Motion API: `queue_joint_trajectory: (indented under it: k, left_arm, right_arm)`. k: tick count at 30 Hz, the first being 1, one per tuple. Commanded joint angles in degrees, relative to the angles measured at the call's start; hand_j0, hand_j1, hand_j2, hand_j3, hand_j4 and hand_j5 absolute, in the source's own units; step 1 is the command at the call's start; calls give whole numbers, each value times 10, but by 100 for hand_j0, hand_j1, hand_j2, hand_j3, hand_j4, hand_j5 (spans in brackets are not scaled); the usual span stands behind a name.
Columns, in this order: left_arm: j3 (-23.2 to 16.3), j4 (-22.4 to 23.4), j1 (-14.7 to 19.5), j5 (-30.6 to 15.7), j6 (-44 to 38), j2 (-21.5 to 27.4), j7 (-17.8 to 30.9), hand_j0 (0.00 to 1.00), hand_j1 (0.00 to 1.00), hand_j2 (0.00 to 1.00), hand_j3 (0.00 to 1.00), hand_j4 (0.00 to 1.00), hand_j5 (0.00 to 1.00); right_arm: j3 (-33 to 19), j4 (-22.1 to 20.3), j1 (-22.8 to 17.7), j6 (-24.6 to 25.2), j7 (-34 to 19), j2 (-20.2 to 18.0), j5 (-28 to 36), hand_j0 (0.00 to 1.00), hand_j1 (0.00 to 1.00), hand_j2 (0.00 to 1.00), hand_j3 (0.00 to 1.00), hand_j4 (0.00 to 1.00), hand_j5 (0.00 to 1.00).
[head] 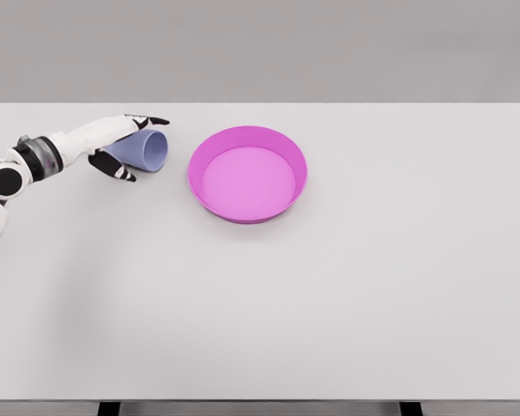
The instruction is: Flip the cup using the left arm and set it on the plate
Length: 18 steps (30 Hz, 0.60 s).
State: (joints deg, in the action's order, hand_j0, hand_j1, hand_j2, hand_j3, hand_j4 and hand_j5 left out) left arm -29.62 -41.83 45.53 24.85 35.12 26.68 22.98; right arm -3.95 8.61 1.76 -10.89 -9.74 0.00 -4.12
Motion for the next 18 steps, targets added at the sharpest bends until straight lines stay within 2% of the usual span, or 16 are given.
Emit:
queue_joint_trajectory:
  k: [1, 8, 14, 18]
  left_arm:
    - [1, 4, 0, -4, -1, -1, 0, 100, 100, 100, 100, 100, 100]
    - [1, 3, -1, -4, -1, 6, 0, 99, 99, 99, 99, 99, 99]
    - [1, 4, 0, -4, -1, 6, 2, 87, 87, 87, 87, 87, 87]
    - [1, 4, 1, -4, -1, 1, 2, 87, 87, 87, 87, 87, 87]
  right_arm:
    - [0, 0, 0, 0, 0, 0, 0, 100, 100, 100, 100, 100, 100]
    - [0, 0, 0, 0, 0, 0, 0, 100, 100, 100, 100, 100, 100]
    - [0, 0, 0, 0, 0, 0, 0, 100, 100, 100, 100, 100, 100]
    - [0, 0, 0, 0, 0, 0, 0, 100, 100, 100, 100, 100, 100]
